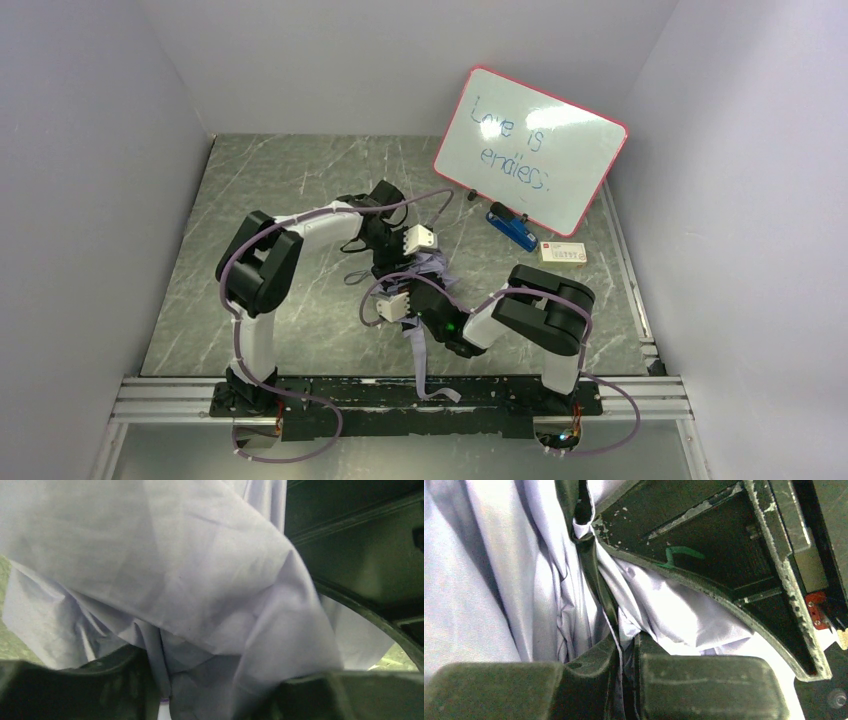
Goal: Put away the umbrella
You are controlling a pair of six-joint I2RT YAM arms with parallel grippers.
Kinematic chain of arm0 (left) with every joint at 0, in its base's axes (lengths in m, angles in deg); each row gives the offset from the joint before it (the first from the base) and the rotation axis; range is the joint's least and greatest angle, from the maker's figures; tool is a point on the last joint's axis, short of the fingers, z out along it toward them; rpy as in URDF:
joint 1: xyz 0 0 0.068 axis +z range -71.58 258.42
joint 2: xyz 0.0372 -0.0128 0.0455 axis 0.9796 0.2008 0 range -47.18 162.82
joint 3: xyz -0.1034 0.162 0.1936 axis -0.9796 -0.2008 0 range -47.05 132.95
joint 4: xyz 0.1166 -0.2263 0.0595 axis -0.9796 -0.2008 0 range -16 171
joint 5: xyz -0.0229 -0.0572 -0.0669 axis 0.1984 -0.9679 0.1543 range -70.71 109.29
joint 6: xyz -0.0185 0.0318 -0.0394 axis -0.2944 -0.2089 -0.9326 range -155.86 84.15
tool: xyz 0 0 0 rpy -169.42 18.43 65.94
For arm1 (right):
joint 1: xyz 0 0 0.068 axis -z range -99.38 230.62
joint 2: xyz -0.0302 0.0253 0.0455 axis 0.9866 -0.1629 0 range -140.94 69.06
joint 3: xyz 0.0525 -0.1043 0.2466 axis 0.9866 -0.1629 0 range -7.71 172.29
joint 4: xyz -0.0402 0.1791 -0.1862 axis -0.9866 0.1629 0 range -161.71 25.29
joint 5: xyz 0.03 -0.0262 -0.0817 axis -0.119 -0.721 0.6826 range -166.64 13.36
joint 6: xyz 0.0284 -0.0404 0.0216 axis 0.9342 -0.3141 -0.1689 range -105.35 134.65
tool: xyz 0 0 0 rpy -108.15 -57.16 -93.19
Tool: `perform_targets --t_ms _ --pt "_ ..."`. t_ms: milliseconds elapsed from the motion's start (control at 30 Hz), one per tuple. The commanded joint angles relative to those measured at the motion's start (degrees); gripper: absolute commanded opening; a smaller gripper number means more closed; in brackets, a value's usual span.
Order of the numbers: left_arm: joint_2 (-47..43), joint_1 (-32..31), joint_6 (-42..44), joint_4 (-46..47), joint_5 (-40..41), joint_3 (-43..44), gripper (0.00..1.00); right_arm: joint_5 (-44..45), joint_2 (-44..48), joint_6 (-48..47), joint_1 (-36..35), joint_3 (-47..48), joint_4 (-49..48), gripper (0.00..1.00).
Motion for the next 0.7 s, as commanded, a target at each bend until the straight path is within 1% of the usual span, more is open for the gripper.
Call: perform_targets --t_ms 0,100,167,200,267,333,433,533,667 --pt "5.57 -2.63 1.60 -8.50 4.60 -5.29 0.41 -2.30 -1.62 3.09 -0.59 -2.71 10.15 0.10" --pt "6.09 -2.68 1.35 -8.50 6.04 -5.38 0.23 -2.33 0.44 3.11 -0.55 -2.35 10.39 0.14" --pt "6.31 -2.70 1.12 -8.43 6.70 -5.34 0.19 -2.34 2.31 3.36 -0.60 -2.07 10.32 0.23" --pt "6.32 -2.71 0.88 -8.23 7.02 -5.44 0.16 -2.40 3.50 3.46 -0.53 -1.97 10.16 0.31" --pt "6.18 -2.70 0.60 -7.92 7.28 -5.55 0.13 -2.31 6.13 3.90 -0.71 -2.12 9.49 0.43" --pt "5.94 -2.69 0.06 -7.49 7.61 -5.44 0.11 -2.25 9.38 4.85 -0.95 -2.63 8.31 0.51" --pt "5.42 -2.71 -0.75 -6.84 8.02 -5.37 0.10 -2.65 16.14 8.21 -1.86 -3.41 9.69 0.57" --pt "4.36 -2.71 -1.53 -5.03 9.04 -6.04 0.09 -3.24 24.56 14.02 -3.70 -4.74 13.40 0.64" --pt "2.94 -2.70 -3.07 -2.19 10.82 -7.14 0.05 -2.27 36.44 22.43 -6.87 -8.09 17.59 0.67"
